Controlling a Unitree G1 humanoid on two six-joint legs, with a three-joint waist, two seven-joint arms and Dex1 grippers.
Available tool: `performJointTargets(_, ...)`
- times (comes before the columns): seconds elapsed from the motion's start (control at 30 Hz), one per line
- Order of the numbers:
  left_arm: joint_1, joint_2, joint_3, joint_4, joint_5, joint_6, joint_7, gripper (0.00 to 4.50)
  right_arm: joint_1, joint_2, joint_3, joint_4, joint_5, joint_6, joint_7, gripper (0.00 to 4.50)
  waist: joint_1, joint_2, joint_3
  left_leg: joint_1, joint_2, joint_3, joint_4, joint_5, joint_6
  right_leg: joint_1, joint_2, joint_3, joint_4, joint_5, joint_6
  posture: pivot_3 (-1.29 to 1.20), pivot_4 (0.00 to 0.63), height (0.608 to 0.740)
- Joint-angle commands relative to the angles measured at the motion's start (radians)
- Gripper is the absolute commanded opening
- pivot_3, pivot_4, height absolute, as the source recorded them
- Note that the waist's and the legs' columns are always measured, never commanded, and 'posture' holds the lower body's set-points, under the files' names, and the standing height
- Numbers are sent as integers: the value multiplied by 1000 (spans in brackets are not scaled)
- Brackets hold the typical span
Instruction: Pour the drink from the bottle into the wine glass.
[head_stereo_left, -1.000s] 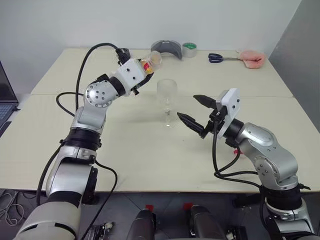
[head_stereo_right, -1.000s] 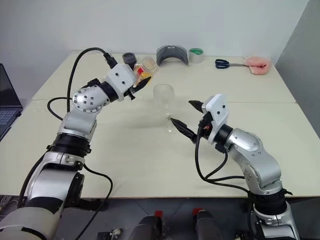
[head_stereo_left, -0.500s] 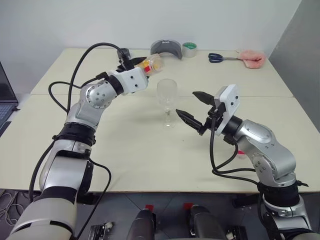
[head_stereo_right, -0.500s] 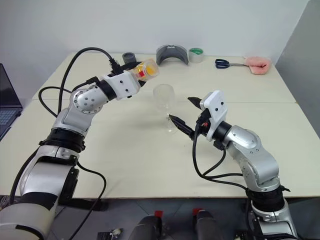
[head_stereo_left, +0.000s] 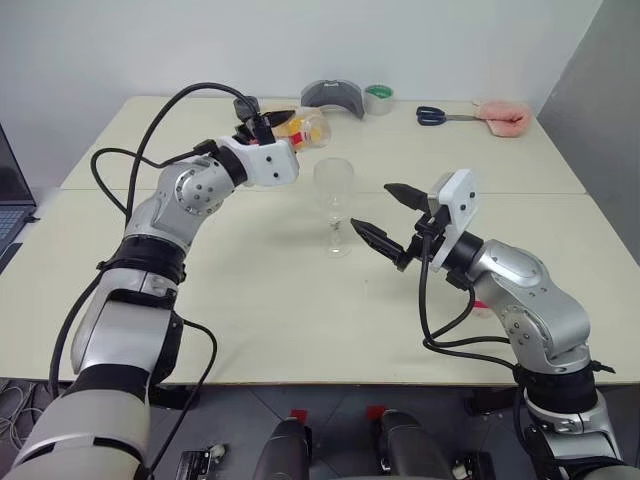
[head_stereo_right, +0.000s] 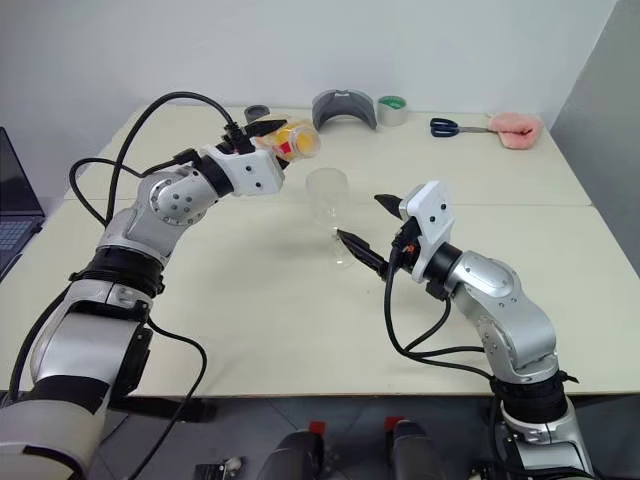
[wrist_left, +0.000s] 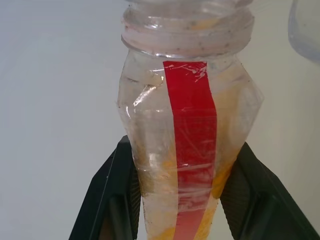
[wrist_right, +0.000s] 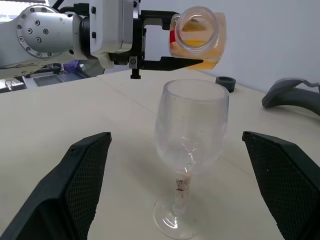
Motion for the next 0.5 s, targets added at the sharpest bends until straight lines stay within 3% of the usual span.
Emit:
performJointTargets(0.03,-47,24,-3,-13,28,-32,59,1762,-21,6,-7,-23,9,-20,5,4500,0,0,0,0,0,0,0,0,0,0,0,0,0,0,0,0,150,740)
performJointTargets(0.5,-73,53,-36,16,108,-54,161,1762,-9,4,-9,-28,12,-25,9,4500,0,0,0,0,0,0,0,0,0,0,0,0,0,0,0,0,150,740)
